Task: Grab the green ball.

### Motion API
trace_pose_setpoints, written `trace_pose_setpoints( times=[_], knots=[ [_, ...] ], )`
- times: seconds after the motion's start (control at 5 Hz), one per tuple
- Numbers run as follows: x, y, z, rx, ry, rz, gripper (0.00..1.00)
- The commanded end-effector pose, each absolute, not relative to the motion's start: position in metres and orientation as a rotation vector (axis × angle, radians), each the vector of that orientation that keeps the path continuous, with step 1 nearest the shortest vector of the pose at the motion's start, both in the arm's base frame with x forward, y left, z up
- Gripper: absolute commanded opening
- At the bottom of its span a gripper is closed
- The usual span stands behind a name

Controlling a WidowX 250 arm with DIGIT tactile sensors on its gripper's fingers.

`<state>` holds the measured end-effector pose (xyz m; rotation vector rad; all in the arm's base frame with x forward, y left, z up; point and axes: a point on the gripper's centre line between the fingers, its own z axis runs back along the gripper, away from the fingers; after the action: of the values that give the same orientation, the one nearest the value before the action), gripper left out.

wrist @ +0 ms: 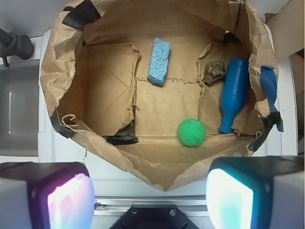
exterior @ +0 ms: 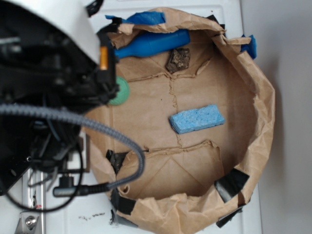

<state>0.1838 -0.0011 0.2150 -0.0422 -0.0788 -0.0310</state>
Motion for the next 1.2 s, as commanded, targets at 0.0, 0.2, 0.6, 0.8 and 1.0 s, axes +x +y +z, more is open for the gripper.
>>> trace_pose_setpoints(
  times=[0.0, 0.2, 0.6, 0.8, 1.0],
  knots=[
    [0.189, 0.003, 0.226, -0.036, -0.122, -0.012, 1.00],
    [0.209, 0.011, 0.218, -0.031, -0.141, -0.015, 1.00],
    [0.227, 0.020, 0.183, 0.026, -0.179, -0.074, 1.00],
    [0.238, 0.028, 0.150, 0.086, -0.209, -0.128, 1.00],
    [0.247, 0.040, 0.125, 0.044, -0.165, -0.132, 1.00]
  ],
)
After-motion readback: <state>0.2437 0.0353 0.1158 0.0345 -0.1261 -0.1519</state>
